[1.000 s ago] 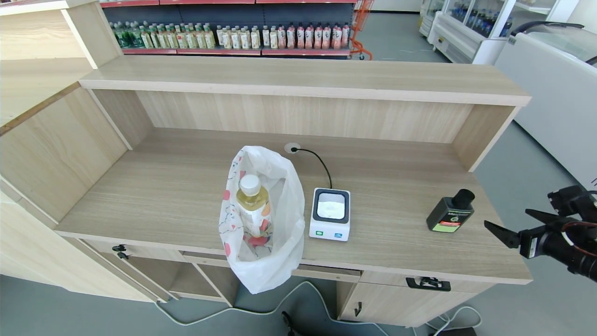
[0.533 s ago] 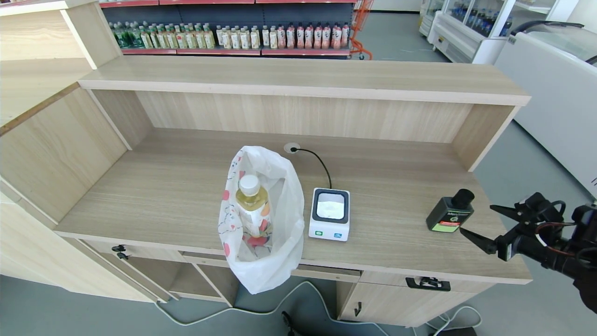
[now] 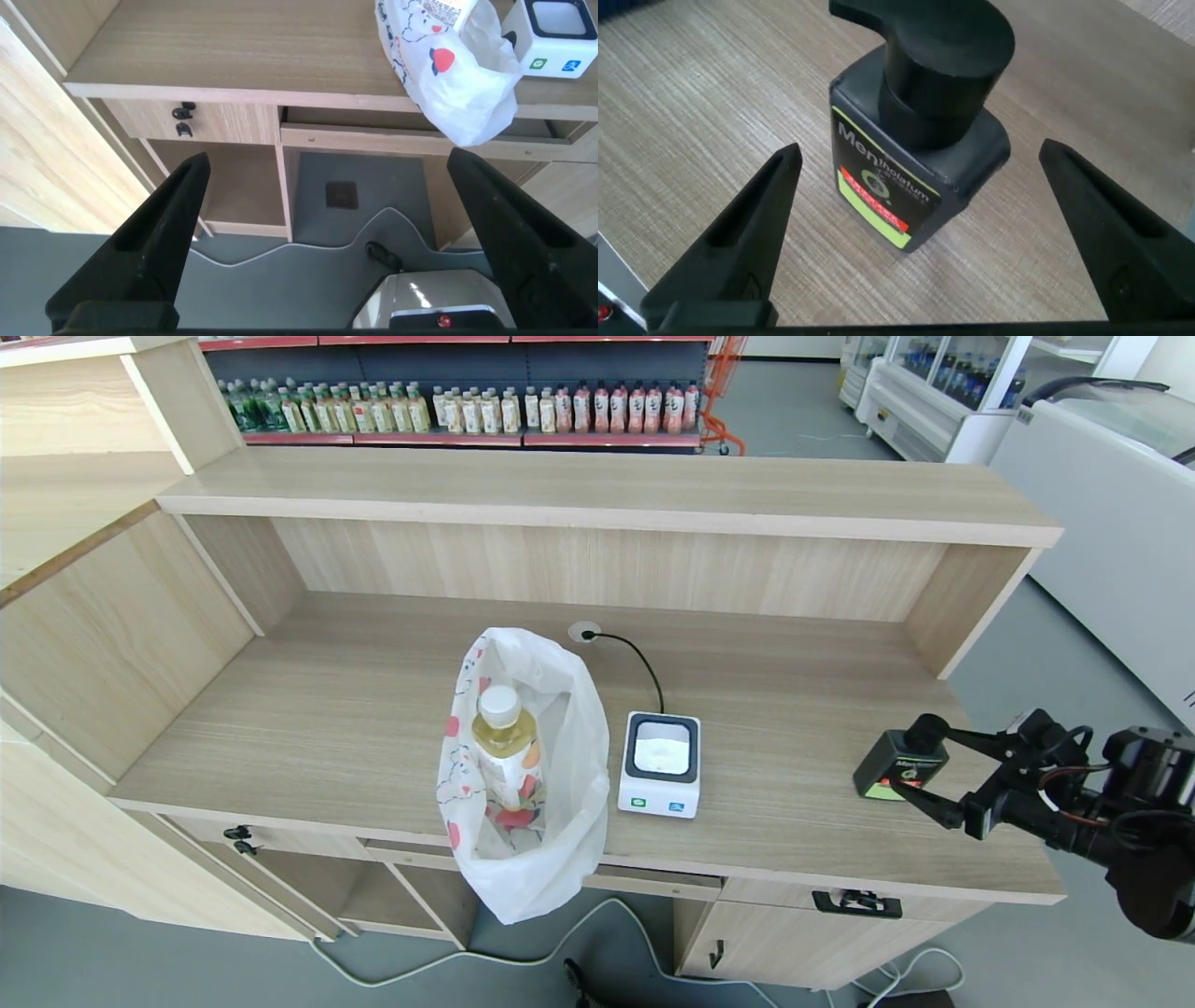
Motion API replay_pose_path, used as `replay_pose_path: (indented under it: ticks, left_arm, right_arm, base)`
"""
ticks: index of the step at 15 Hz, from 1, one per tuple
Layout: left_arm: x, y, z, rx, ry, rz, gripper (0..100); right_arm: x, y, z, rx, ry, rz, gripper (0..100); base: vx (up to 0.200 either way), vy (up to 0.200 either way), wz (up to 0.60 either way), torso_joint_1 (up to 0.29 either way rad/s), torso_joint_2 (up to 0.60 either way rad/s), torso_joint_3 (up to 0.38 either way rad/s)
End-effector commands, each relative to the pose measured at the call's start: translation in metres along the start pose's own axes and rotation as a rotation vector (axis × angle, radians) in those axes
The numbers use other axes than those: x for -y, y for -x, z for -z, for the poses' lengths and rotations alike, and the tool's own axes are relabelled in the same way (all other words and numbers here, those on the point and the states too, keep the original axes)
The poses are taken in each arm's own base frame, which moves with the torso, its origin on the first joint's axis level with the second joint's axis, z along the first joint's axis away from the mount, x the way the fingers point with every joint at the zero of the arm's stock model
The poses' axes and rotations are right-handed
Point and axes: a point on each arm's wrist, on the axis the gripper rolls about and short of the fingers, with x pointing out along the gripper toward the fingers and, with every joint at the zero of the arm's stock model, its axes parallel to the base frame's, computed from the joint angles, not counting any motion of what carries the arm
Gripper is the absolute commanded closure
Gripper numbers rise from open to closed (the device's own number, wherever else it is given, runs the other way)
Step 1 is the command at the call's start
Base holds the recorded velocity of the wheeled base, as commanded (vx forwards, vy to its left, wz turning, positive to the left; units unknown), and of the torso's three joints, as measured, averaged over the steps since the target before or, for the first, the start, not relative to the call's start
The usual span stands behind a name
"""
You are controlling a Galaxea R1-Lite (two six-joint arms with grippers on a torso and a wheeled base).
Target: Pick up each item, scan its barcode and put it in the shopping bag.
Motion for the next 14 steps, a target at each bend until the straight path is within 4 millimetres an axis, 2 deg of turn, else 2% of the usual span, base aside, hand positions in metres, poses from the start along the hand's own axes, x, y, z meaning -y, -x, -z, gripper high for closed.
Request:
replay_pose_path:
  ticks: [1, 5, 11, 12, 14]
  left_arm:
    - [0.0, 0.0, 0.0, -0.001, 0.0, 0.0, 0]
    - [0.0, 0.0, 0.0, -0.001, 0.0, 0.0, 0]
    - [0.0, 0.0, 0.0, -0.001, 0.0, 0.0, 0]
    - [0.0, 0.0, 0.0, -0.001, 0.0, 0.0, 0]
    - [0.0, 0.0, 0.0, -0.001, 0.0, 0.0, 0]
  right_arm:
    - [0.002, -0.009, 0.005, 0.015, 0.022, -0.022, 0]
    - [-0.001, -0.019, 0.013, 0.012, 0.044, -0.047, 0]
    - [0.003, -0.039, 0.015, 0.067, 0.068, -0.108, 0]
    - [0.002, -0.042, 0.014, 0.07, 0.073, -0.113, 100]
    - [0.0, -0.044, 0.015, 0.069, 0.081, -0.116, 100]
  base:
    - [0.0, 0.0, 0.0, 0.0, 0.0, 0.0]
    - [0.0, 0.0, 0.0, 0.0, 0.0, 0.0]
    - [0.0, 0.0, 0.0, 0.0, 0.0, 0.0]
    - [0.0, 0.0, 0.0, 0.0, 0.0, 0.0]
    - [0.0, 0.0, 0.0, 0.0, 0.0, 0.0]
